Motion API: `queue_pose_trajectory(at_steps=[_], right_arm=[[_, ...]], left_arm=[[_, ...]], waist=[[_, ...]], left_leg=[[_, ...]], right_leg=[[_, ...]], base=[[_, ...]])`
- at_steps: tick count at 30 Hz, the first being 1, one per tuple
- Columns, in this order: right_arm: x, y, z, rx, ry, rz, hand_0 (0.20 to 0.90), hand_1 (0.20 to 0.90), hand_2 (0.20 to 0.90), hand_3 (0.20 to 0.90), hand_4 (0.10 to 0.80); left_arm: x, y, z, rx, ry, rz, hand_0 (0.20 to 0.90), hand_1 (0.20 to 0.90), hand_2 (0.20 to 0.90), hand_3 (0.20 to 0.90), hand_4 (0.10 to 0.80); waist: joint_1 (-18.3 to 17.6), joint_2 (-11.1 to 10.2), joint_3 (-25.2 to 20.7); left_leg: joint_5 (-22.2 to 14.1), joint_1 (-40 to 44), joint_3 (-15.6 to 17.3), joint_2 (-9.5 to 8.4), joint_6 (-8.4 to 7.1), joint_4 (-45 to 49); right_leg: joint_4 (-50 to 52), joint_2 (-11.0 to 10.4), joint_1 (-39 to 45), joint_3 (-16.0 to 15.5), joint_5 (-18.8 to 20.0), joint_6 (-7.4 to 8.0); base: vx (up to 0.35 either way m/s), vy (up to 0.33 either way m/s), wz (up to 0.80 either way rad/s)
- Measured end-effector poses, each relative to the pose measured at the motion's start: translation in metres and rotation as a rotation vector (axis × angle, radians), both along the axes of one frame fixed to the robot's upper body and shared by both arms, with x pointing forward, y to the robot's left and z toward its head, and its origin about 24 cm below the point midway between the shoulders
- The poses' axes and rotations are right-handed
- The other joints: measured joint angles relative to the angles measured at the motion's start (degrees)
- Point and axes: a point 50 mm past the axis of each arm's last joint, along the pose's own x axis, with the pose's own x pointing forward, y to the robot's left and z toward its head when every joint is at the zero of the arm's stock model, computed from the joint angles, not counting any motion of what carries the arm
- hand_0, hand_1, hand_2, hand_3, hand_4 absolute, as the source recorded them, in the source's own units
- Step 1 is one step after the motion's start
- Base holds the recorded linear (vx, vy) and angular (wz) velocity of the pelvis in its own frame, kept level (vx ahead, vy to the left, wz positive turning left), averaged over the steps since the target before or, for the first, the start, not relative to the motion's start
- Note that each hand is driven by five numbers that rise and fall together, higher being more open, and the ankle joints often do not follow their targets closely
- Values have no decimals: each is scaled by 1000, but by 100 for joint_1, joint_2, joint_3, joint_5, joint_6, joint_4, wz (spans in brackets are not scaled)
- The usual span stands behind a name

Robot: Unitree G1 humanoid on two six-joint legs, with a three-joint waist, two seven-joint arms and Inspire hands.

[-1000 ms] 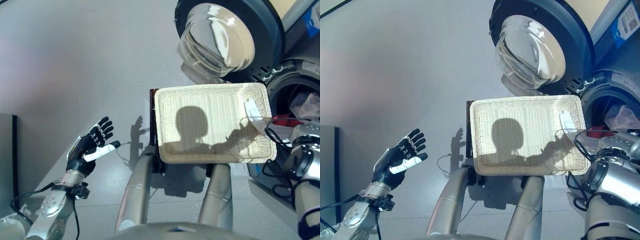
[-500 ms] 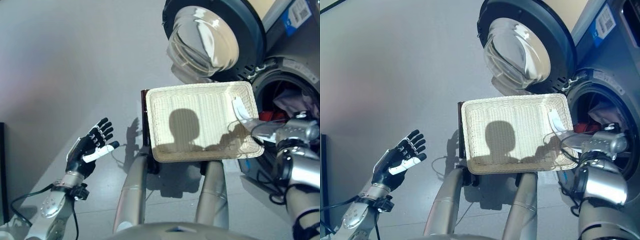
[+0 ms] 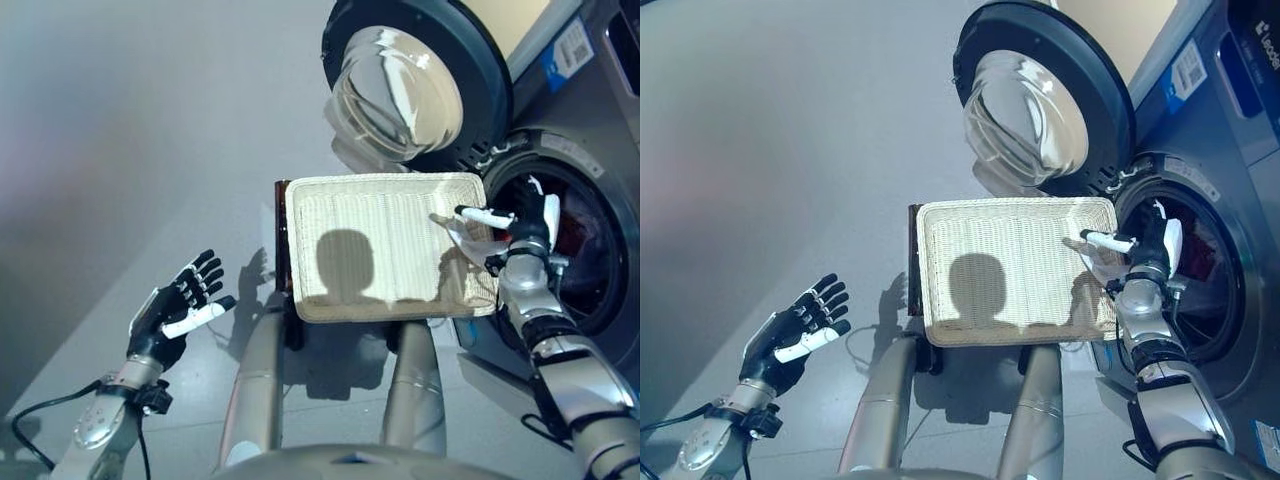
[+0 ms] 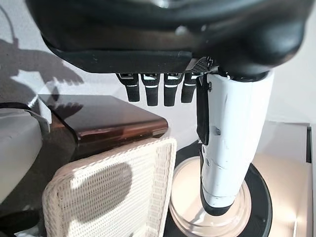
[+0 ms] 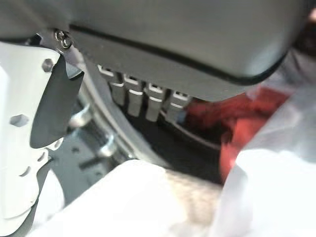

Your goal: Pick up the clothes and place them into the washing machine

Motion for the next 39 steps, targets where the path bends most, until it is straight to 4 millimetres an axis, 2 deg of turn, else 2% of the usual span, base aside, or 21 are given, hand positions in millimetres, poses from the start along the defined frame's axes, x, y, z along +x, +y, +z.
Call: queue_pose_trajectory(at_steps=[3,6,8,11,18,25,39], right_arm=[[-6,-10,2,-279,134,51,900,900,900,900,800],[-11,-17,2,-430,213,77,900,900,900,900,800],[-15,-20,-8,-574,330,112,900,900,900,900,800],[-20,-19,-20,-669,414,160,900,900,900,900,800],[-29,-18,-37,-802,536,212,900,900,900,900,800],[-41,-16,-60,-813,665,183,900,900,900,900,800],[-42,-20,-62,-898,742,142,900,900,900,900,800]], left_arm=[[1,5,5,28,-12,-21,900,900,900,900,800],[3,7,8,45,-24,-20,900,900,900,900,800],[4,10,12,59,-41,-21,900,900,900,900,800],[6,12,19,72,-67,-30,900,900,900,900,800],[1,14,17,87,-48,-32,900,900,900,900,800],[1,13,18,99,-50,-40,900,900,900,900,800],[2,15,22,118,-68,-40,900,900,900,900,800]], waist=[[1,-95,44],[-3,-97,46],[15,-100,44],[62,-100,45],[128,-105,48],[166,-104,49],[214,-95,49]], left_leg=[[35,-5,-59,-1,-33,-4],[55,16,-110,1,-20,-8],[63,24,-157,1,-34,-9],[66,13,-157,-1,-40,-9],[53,-4,-159,-1,-65,0],[49,-24,-135,-1,-66,12],[64,-221,-101,0,-81,66]], right_leg=[[22,3,15,-52,-1,-9],[26,5,73,-108,-15,-34],[25,4,113,-156,-23,-48],[26,0,100,-157,-23,-47],[27,1,81,-154,-25,-45],[35,-4,30,-125,-25,-44],[173,-5,-226,-61,-34,-60]], base=[[10,-19,6],[7,-5,6],[-18,4,7],[-12,3,0],[-16,3,0],[-3,1,-1],[0,-1,0]])
